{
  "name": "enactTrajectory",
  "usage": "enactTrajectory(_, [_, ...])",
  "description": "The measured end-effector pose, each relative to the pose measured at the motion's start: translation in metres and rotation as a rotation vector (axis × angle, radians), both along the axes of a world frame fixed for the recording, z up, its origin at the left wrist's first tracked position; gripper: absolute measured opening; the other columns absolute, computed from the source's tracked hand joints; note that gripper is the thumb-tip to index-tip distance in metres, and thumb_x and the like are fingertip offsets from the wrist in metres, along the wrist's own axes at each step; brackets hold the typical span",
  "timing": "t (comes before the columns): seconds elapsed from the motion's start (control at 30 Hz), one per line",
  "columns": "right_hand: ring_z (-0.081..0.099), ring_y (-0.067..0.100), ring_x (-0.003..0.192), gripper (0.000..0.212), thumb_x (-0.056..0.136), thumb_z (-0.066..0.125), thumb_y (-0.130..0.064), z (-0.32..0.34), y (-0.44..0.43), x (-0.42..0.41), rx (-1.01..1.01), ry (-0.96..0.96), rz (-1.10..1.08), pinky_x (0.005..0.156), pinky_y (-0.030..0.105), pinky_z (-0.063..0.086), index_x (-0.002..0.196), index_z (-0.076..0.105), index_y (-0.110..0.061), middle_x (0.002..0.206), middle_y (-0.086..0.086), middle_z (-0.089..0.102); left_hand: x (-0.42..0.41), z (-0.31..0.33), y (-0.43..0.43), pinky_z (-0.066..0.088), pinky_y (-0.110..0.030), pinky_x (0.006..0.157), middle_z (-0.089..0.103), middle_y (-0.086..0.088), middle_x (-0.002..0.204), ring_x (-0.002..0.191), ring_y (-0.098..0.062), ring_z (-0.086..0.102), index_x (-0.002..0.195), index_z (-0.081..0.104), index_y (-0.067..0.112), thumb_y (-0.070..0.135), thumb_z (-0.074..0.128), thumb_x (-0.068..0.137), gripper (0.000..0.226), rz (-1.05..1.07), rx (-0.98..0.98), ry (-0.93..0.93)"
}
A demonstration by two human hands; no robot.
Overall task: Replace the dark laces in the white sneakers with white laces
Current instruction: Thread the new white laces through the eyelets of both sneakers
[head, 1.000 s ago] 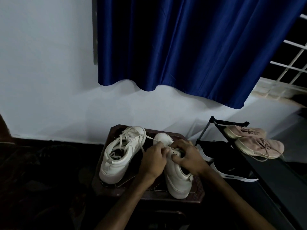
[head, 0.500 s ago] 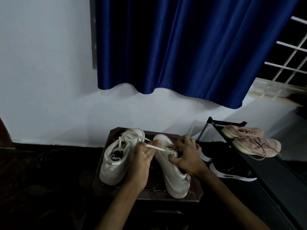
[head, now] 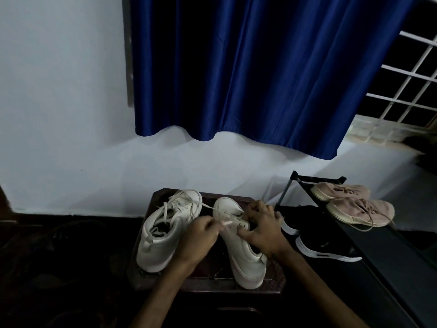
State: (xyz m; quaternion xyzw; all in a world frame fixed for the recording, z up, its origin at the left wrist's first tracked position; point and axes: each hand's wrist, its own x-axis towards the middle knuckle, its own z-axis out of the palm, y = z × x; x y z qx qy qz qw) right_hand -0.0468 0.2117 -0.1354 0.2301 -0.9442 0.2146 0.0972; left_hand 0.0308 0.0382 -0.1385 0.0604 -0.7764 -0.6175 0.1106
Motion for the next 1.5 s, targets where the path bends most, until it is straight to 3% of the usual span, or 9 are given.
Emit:
enactTrajectory(0.17, [0.035,0.008,0.103,0.030,0.060,0.044,-0.061,-0.001,-0.001,-0.001,-0.050,-0.041,-0.003,0.091,0.036,0.022,0.074,0.051,-0.036,0.100,-0.015,0.043,0.026,0.053,-0.020,0.035,-0.021,0.054,0.044,0.004,0.059,0.057,-0.010,0.038,0.071,0.053,0.017,0.024,0.051,0.093,0.023,0.305,0.631,0.320])
enactTrajectory(0.37, [0.031,0.003,0.102,0.035,0.061,0.043,-0.062,-0.001,0.000,0.000,-0.036,-0.060,-0.013,0.092,0.039,0.026,0.078,0.054,-0.034,0.102,-0.016,0.042,0.007,0.066,-0.022,0.043,-0.034,0.101,0.067,-0.007,0.099,0.108,-0.020,0.064,0.085,0.055,0.016,0.028,0.037,0.103,0.029,-0.062,1.156,0.363])
enactTrajectory(0.5, [0.032,0.003,0.102,0.041,0.061,0.043,-0.063,-0.001,0.001,-0.001,-0.032,-0.057,-0.020,0.090,0.036,0.025,0.081,0.058,-0.031,0.103,-0.018,0.042,0.022,0.079,-0.038,0.039,-0.013,0.055,0.044,0.008,0.055,0.044,-0.004,0.041,0.068,0.053,0.018,0.023,0.047,0.094,0.027,-0.026,1.373,0.288])
enactTrajectory(0.67, [0.031,0.005,0.103,0.030,0.062,0.047,-0.061,0.000,0.000,0.000,-0.060,-0.062,-0.014,0.093,0.040,0.027,0.079,0.052,-0.036,0.105,-0.016,0.042,0.070,0.116,-0.096,0.018,-0.018,0.037,0.025,0.010,0.046,0.035,-0.004,0.018,0.062,0.042,0.026,0.030,0.048,0.092,0.031,0.193,1.013,0.450])
enactTrajectory(0.77, [0.026,0.003,0.103,0.028,0.067,0.053,-0.056,-0.001,0.000,0.000,-0.047,-0.056,-0.023,0.096,0.041,0.027,0.083,0.056,-0.033,0.105,-0.018,0.038,0.060,0.096,-0.082,0.027,-0.023,0.041,0.034,0.008,0.047,0.039,-0.007,0.028,0.070,0.047,0.023,0.034,0.050,0.099,0.031,0.400,0.349,0.409])
enactTrajectory(0.87, [0.023,0.001,0.101,0.032,0.067,0.053,-0.056,0.001,-0.002,0.002,-0.043,-0.057,-0.035,0.096,0.041,0.027,0.085,0.060,-0.030,0.102,-0.019,0.034,0.030,0.049,-0.037,0.045,-0.028,0.055,0.058,0.009,0.059,0.059,-0.012,0.062,0.104,0.051,0.032,0.045,0.061,0.091,0.021,0.208,-0.367,0.242])
enactTrajectory(1.0, [0.026,0.003,0.104,0.057,0.061,0.041,-0.068,0.004,-0.002,0.006,-0.031,-0.056,-0.047,0.094,0.039,0.028,0.095,0.065,-0.029,0.105,-0.018,0.034,-0.011,-0.008,0.011,0.050,-0.034,0.068,0.069,0.003,0.082,0.085,-0.024,0.067,0.113,0.050,0.031,0.050,0.052,0.094,0.028,0.036,-0.654,0.027])
enactTrajectory(1.33, [0.033,0.009,0.112,0.051,0.059,0.042,-0.065,0.001,0.000,0.001,-0.027,-0.064,-0.058,0.096,0.040,0.025,0.092,0.063,-0.032,0.111,-0.015,0.040,0.004,-0.011,0.001,0.037,-0.032,0.060,0.046,0.004,0.058,0.058,-0.010,0.043,0.072,0.058,0.015,0.020,0.056,0.096,0.024,0.066,0.152,0.166])
enactTrajectory(1.5, [0.036,0.009,0.110,0.049,0.059,0.042,-0.066,0.001,0.000,0.001,-0.009,-0.043,-0.076,0.095,0.038,0.027,0.087,0.063,-0.032,0.109,-0.016,0.042,0.019,-0.034,0.013,0.036,-0.031,0.053,0.041,0.007,0.053,0.050,-0.005,0.039,0.068,0.047,0.015,0.033,0.052,0.087,0.027,0.135,-0.014,0.251])
